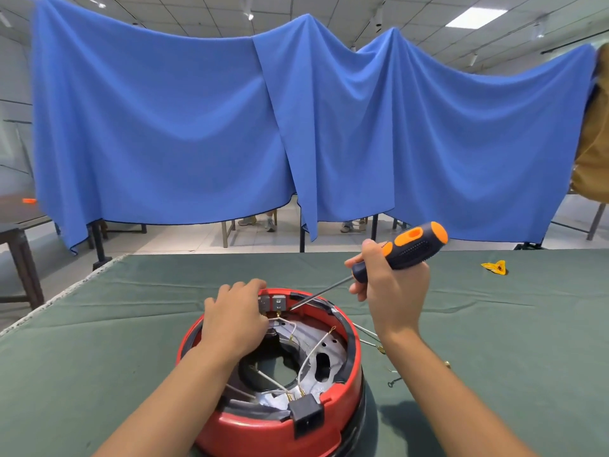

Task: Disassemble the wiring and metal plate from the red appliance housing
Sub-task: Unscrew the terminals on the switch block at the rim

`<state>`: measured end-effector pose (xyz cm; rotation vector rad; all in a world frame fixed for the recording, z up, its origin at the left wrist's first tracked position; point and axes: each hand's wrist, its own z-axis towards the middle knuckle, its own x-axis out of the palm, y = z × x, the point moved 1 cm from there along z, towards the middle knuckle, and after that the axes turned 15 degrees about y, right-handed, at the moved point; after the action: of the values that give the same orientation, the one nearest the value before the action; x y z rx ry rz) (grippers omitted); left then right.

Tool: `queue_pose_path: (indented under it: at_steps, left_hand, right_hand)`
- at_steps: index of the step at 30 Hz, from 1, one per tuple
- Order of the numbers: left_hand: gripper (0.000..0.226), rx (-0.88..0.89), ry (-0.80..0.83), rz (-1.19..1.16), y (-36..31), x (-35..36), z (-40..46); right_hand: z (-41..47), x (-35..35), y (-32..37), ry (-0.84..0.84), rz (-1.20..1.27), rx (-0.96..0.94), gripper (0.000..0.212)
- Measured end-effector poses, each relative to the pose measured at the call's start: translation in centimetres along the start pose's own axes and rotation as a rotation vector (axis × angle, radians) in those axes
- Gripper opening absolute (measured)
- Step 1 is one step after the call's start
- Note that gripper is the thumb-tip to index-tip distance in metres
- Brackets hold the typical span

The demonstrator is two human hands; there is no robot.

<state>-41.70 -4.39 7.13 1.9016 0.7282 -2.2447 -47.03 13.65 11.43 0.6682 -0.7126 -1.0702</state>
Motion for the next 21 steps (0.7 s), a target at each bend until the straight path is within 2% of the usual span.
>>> queue_pose_path:
  at_steps: [5, 11, 17, 21]
  left_hand:
    - [0.037, 0.043, -0.047, -0.124, -0.5, 0.1, -0.5]
    - [0.023, 0.078, -0.012, -0.092, -0.5, 0.1, -0.7]
    - [0.024, 0.132, 0.024, -0.077, -0.7, 0.2, -0.9]
    - [0.031, 0.13, 0.043, -0.043, -0.8, 0.2, -0.9]
  right_hand:
    - [-0.3, 0.2, -0.5, -0.038, -0.018, -0.024, 0.033]
    - [-0.6, 0.2, -0.7, -0.04, 0.001, -0.064, 0.031]
    - [-0.1, 0.8, -0.4, 0.065, -0.058, -0.115, 0.027]
    - [1.1, 1.8, -0.3, 0.031, -0.052, -0.125, 0.028]
